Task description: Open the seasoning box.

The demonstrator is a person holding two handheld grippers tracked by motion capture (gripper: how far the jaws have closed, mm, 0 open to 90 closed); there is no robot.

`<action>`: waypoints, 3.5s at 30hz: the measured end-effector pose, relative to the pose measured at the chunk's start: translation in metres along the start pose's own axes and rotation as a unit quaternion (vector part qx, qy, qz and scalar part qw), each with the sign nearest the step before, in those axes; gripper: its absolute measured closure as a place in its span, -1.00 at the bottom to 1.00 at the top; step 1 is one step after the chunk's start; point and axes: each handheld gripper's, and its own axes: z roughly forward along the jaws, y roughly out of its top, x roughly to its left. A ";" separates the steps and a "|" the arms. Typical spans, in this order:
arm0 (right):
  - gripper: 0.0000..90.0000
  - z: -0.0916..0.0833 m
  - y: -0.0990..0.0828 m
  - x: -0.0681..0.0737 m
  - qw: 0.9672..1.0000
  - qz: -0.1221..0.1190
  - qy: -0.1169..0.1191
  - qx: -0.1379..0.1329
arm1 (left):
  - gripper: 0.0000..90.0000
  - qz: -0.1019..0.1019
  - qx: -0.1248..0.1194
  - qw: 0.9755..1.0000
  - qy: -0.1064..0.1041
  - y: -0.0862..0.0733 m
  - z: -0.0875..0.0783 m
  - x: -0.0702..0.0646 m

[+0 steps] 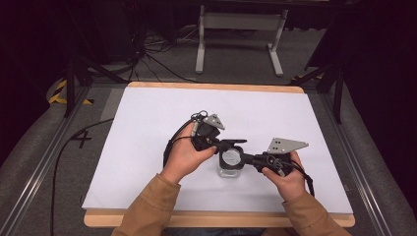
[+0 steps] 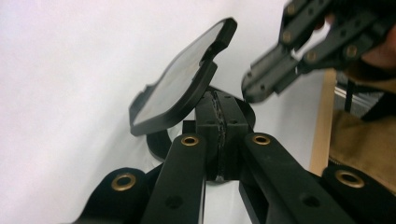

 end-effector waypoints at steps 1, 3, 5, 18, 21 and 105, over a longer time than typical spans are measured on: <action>1.00 0.000 0.000 0.000 1.000 0.000 0.000 0.000 | 0.98 0.000 0.000 1.000 0.000 0.000 0.000 0.000; 1.00 0.001 -0.003 0.000 1.000 0.004 0.000 0.006 | 0.97 -0.008 -0.024 1.000 0.000 0.001 -0.001 0.005; 1.00 0.001 -0.005 0.001 1.000 0.006 0.000 0.009 | 0.97 -0.015 -0.040 0.999 0.002 0.001 -0.002 0.008; 1.00 0.002 -0.011 0.003 1.000 -0.003 -0.008 0.007 | 0.94 -0.044 -0.104 0.993 0.012 0.001 -0.003 0.023; 1.00 0.002 -0.012 0.003 1.000 -0.003 -0.009 0.004 | 0.94 -0.043 -0.119 0.992 0.019 0.001 -0.001 0.027; 0.45 -0.024 -0.015 -0.111 0.987 0.081 -0.124 0.064 | 0.43 -0.187 0.004 0.973 0.137 -0.135 -0.066 0.081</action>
